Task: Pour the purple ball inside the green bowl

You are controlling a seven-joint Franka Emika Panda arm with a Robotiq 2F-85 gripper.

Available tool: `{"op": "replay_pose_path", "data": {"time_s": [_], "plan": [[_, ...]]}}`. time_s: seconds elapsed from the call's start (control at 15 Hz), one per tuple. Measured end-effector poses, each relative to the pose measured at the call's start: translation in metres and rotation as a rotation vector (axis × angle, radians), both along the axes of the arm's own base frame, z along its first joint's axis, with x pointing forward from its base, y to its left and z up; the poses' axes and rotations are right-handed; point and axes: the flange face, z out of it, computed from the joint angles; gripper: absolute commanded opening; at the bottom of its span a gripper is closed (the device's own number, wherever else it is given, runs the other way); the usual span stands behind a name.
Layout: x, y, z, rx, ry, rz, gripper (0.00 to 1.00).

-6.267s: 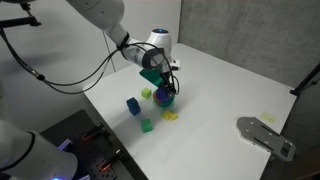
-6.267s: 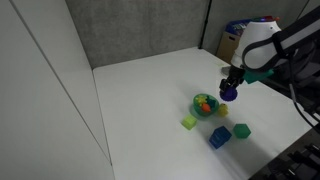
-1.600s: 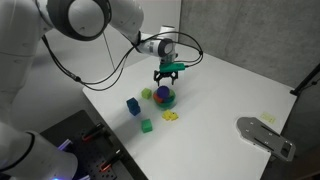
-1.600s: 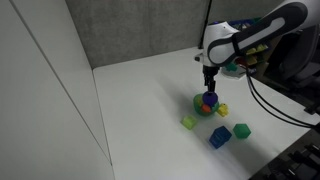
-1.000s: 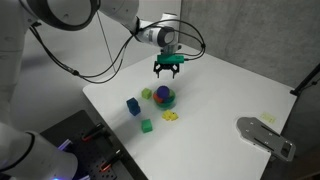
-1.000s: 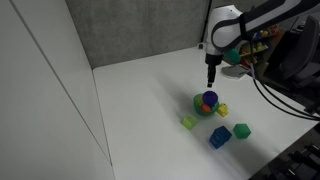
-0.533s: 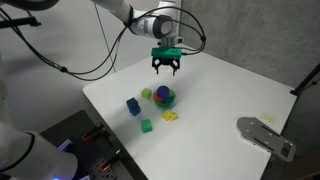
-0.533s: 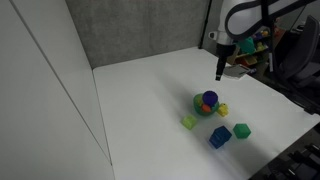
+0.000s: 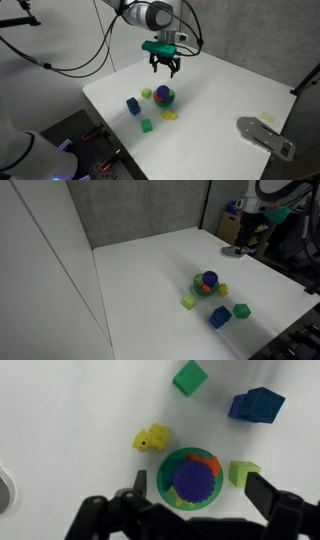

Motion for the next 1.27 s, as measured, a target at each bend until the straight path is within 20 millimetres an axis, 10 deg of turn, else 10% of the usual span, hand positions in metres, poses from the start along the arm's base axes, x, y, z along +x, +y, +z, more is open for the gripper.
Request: {"op": "replay_pose_path", "data": {"time_s": [0.67,1.27], "plan": [[-0.074,-0.016,0.093,-0.036,-0.058,-0.433,1.00],[-0.102,-0.008,0.148,-0.030,-0.122,-0.465,1.00]]}}
